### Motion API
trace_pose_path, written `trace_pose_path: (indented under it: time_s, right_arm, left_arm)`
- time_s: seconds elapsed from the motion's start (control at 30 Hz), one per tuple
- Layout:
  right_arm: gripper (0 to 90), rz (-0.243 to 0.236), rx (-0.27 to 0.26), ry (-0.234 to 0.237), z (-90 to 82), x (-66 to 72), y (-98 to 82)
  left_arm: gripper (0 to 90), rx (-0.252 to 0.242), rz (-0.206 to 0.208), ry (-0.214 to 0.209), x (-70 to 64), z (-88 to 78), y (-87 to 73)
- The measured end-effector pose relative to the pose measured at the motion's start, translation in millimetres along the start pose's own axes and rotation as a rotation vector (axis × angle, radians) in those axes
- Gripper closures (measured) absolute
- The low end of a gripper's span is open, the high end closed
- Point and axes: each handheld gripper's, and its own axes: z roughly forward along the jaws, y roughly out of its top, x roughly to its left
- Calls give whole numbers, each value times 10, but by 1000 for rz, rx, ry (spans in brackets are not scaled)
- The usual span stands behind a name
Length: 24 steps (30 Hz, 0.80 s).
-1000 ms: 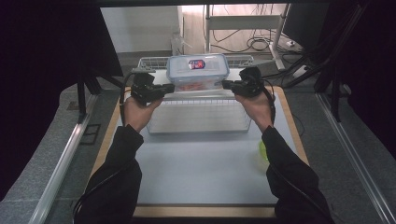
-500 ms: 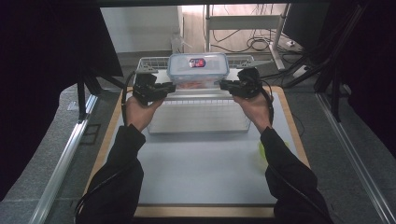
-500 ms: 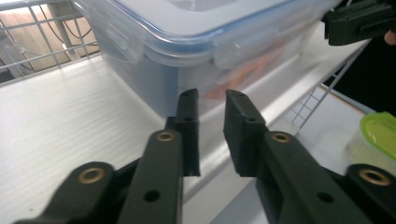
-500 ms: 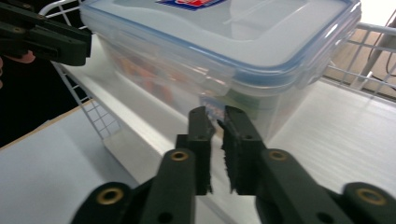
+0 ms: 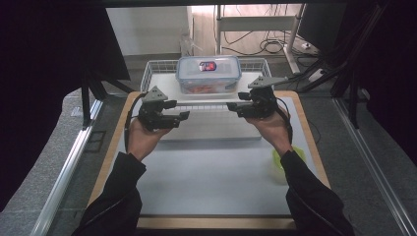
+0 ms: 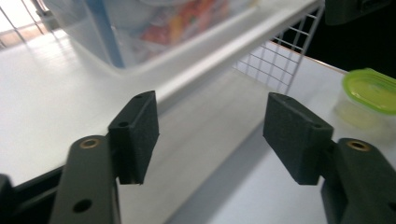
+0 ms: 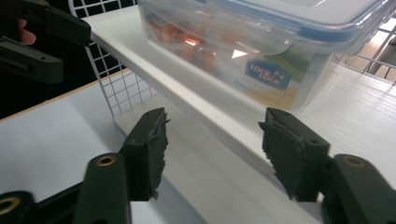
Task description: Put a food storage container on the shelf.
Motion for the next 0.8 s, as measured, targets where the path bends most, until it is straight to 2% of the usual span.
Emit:
trace_pose_path:
  time_s: [0.23,0.33,0.57,0.8]
  right_arm:
    - [257,-33,-17,-1,-113,150,-148]
    - [208,-33,-16,15,-137,206,-218]
    - [125,-45,-9,35,-142,318,-447]
    - [78,-34,3,43,-122,350,-651]
  left_arm:
    - [241,-7,5,-3,-164,-112,-191]
    - [203,-4,6,-12,-225,-152,-271]
    - [151,-13,-19,-43,-368,-182,-523]
    - [129,-3,-36,-51,-397,-171,-728]
